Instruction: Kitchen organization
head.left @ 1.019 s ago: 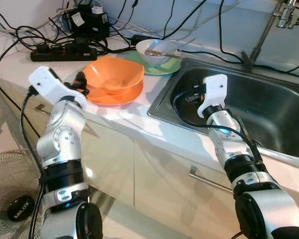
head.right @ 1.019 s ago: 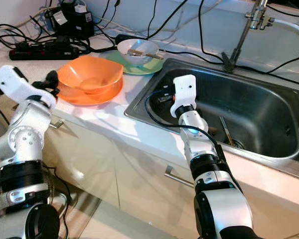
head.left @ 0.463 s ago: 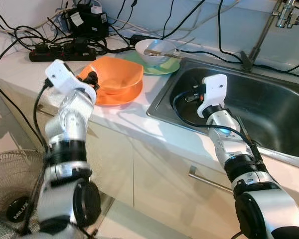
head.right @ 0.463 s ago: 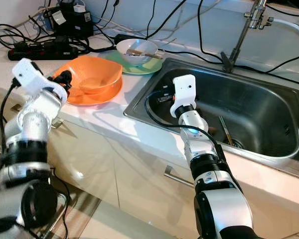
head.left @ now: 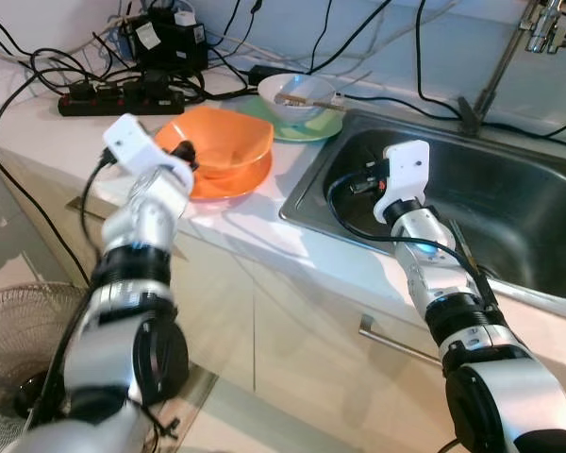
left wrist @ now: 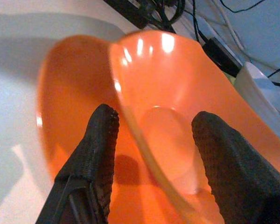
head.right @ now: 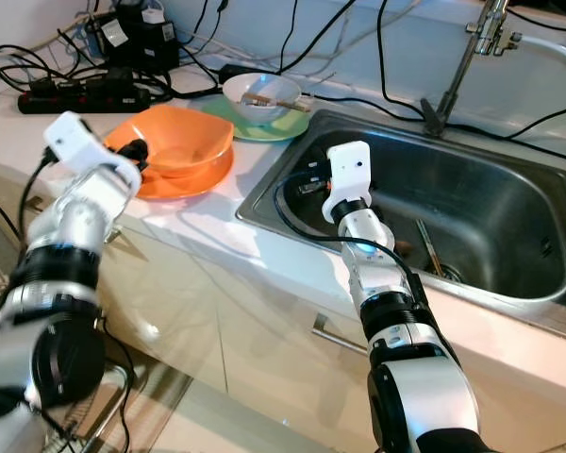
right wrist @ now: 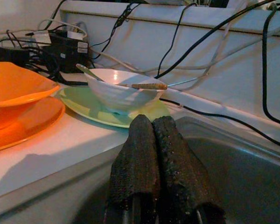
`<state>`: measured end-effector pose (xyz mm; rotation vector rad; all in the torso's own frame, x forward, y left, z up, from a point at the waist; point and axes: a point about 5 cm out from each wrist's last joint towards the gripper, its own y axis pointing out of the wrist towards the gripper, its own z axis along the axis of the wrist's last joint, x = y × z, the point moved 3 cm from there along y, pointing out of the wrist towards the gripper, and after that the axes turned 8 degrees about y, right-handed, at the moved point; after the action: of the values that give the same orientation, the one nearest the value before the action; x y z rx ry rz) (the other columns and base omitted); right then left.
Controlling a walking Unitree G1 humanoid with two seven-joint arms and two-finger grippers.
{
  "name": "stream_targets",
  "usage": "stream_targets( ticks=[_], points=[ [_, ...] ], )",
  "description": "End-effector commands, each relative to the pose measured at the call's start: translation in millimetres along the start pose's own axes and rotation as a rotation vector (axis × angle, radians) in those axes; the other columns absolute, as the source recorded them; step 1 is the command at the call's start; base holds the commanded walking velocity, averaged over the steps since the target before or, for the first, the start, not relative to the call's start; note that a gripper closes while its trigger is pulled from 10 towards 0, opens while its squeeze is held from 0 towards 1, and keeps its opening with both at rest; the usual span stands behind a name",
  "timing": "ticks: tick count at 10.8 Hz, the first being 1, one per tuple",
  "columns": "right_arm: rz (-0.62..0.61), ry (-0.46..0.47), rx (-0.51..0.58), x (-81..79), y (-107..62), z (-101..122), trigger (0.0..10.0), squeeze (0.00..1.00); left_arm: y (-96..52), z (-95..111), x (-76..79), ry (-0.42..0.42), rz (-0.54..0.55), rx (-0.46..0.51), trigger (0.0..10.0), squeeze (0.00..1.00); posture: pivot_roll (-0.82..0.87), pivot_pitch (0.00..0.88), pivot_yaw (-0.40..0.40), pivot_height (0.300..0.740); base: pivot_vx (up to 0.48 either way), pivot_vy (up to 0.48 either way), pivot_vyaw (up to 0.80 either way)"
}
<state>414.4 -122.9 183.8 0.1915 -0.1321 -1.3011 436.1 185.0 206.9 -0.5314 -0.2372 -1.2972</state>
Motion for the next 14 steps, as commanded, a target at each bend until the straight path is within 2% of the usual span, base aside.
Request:
stream_targets(
  ticks=[1, 3, 4, 5, 9, 14],
  points=[
    [-0.001, -0.007, 0.014, 2.8, -0.3, 5, 10.0, 0.0, 1.9, 1, 3.0, -0.02, 0.0, -0.005, 10.0, 0.0, 0.2, 0.02, -0.012, 0.725, 0.0, 0.0, 0.0],
    [-0.003, -0.01, 0.014, 4.0, -0.6, 5, 10.0, 0.0, 4.9, -2, 5.4, -0.028, -0.001, -0.023, 10.0, 0.0, 0.2, 0.02, -0.011, 0.725, 0.0, 0.0, 0.0],
    [-0.004, -0.012, 0.014, 4.5, -0.7, 5, 10.0, 0.0, 6.8, -3, 4.2, -0.04, 0.009, -0.032, 4.5, 0.0, 0.19, 0.018, -0.008, 0.725, 0.0, 0.0, 0.0],
    [-0.007, -0.015, 0.014, 5.6, -0.9, 6, 10.0, 0.0, 8.0, -4, 4.9, -0.046, 0.007, -0.032, 0.0, 0.0, 0.19, 0.017, -0.007, 0.725, 0.0, 0.0, 0.0],
    [-0.01, -0.021, 0.013, 7.6, -1.3, 6, 10.0, 0.0, 9.7, -10, 4.9, -0.061, 0.02, -0.053, 0.0, 0.0, 0.19, 0.017, -0.005, 0.725, 0.0, 0.0, 0.0],
    [-0.01, -0.024, 0.005, 7.2, -0.8, 5, 10.0, 0.0, 10.2, -19, -4.9, -0.067, 0.061, -0.056, 0.0, 0.0, 0.19, 0.014, -0.008, 0.725, 0.0, 0.0, 0.0]
  ],
)
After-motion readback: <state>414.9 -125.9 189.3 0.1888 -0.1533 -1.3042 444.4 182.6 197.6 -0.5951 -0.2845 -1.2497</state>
